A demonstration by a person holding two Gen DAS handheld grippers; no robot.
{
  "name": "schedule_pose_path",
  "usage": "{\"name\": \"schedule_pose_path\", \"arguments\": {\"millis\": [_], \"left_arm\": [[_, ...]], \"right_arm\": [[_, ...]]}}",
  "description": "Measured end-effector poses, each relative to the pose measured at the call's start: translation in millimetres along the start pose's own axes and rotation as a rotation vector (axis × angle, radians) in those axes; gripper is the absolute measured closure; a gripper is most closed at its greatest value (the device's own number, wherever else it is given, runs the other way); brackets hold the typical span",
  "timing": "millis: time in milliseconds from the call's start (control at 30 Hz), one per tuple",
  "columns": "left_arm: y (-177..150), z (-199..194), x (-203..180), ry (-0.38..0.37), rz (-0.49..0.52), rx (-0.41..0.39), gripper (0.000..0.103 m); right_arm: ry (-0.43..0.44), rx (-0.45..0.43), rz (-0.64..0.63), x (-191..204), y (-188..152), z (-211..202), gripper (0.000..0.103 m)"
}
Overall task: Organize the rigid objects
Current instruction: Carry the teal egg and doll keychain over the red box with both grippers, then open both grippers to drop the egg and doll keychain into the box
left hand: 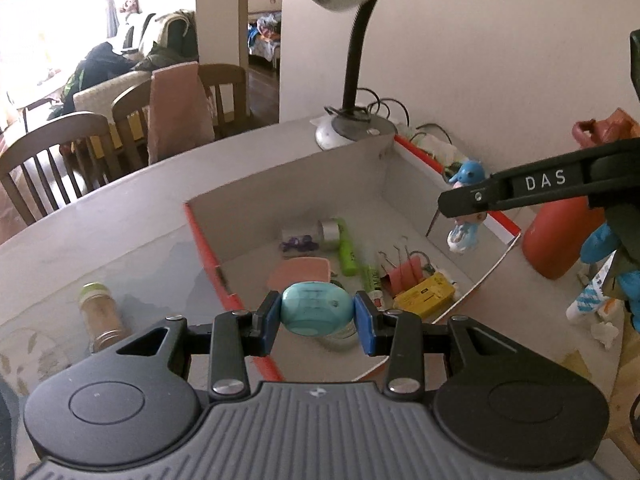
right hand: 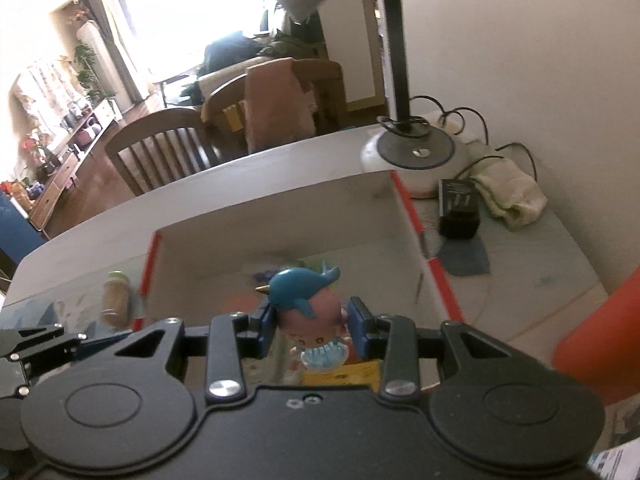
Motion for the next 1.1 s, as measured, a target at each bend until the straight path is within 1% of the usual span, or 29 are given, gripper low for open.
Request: {"name": "schedule_pose_path", "arguments": {"millis": [133, 300, 533, 767, 833, 933, 1033, 1100], "left_arm": [[4.8, 23.7, -10.7, -0.015, -0.007, 0.040, 0.065], [12.6, 50.3, -23.0, -0.023, -0.017, 0.076, 0.065], [22.9, 83.7, -39.3, -0.014, 0.009, 0.117, 0.065], [23.6, 111.1, -42.3, -0.004, 0.011, 0.166, 0.065], [23.2, 119.1, -42.6, -0.007, 0.009, 0.186, 0.065], [22.9, 127.9, -43.8, -0.006, 0.009, 0.209, 0.065], [23.2, 134.0, -45.7, -0.006, 0.014, 0.227, 0.065], [23.4, 137.4, -46.3, -0.001, 0.016, 0.237, 0.065]], "right_arm": [[-0.027, 0.008, -0.001, -14.9, 6.3, 15.5, 0.067], [-0.044, 0.036, -0.019, -23.5, 6.5, 35.3, 0.067], [-0.055, 0.067, -0.063, -28.1, 10.7, 63.2, 0.067], [-0.078, 0.099, -0.128, -23.5, 10.2, 90.7, 0.067], [-0.087, 0.098, -0.170, -18.2, 11.6, 95.6, 0.067], [-0.049, 0.123, -0.163, -12.7, 14.2, 102.1, 0.067], [-0.069, 0.135, -0.216, -4.1, 11.2, 108.9, 0.067], [-0.060, 0.154, -0.211, -3.1, 9.7, 113.4, 0.067]]}}
Point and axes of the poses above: each gripper's, at about its wrist camera, not at the fingertips, and z roughly the way its jaws point, x to its left, y to its top, the point moved 5 cm from there along z, roughly the way its jaws point, and after that the axes turned 1 degree about -y, right-handed, at the moved point
